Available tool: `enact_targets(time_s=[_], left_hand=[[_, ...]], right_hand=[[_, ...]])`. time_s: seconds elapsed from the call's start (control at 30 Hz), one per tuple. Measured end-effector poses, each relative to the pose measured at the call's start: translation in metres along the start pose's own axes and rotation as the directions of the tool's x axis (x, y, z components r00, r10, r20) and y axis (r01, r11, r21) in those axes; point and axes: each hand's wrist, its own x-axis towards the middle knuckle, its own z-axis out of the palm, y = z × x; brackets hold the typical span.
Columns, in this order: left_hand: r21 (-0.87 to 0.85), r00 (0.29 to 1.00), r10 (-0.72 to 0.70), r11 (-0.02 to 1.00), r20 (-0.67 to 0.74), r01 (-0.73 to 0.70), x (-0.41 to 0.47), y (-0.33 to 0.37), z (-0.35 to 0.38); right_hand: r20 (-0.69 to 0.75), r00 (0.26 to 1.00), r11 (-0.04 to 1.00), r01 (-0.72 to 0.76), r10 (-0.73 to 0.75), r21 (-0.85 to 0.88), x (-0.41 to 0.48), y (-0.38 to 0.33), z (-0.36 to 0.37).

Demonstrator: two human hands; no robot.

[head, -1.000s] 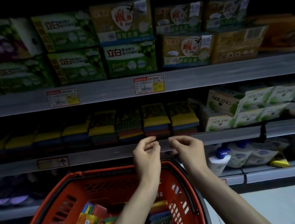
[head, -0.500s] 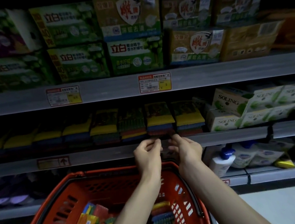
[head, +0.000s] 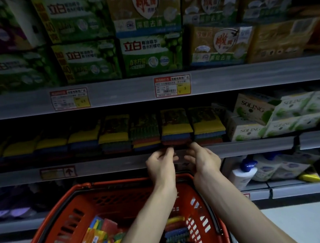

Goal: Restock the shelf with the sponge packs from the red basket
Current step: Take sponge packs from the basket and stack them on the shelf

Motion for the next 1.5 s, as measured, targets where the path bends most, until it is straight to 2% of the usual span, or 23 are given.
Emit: enact_targets(time_s=[0.37, 0.57, 0.7, 0.83, 1.2, 1.5], left_hand=[[0.025, 0.998, -0.038, 0.999, 0.059, 0.037, 0.002, 0.005, 0.000], [0.102, 0.992, -0.020, 0.995, 0.122, 0.008, -0.004, 0.014, -0.033], [0.118, 0.993, 0.015, 0.993, 0.115, -0.029, 0.000, 0.022, -0.059], [0.087, 0.997, 0.030, 0.996, 0.077, -0.036, 0.010, 0.026, -0.079], [-0.100, 0.995, -0.084, 0.991, 0.047, 0.089, 0.034, 0.023, -0.087], [-0.153, 0.990, -0.132, 0.979, 0.039, 0.137, 0.042, 0.021, -0.086]], right_hand=[[-0.031, 0.999, 1.000, -0.009, 0.009, -0.021, -0.002, 0.006, -0.006], [0.048, 0.999, 0.996, 0.015, -0.011, -0.088, -0.017, 0.014, -0.007], [0.155, 0.988, 0.989, 0.025, -0.002, -0.145, -0.036, 0.024, 0.005], [0.196, 0.980, 0.988, 0.013, 0.017, -0.151, -0.048, 0.039, 0.024], [0.073, 0.997, 0.999, -0.021, 0.024, -0.044, -0.037, 0.045, 0.065], [0.011, 0.999, 0.999, -0.033, 0.033, -0.011, -0.034, 0.046, 0.070]])
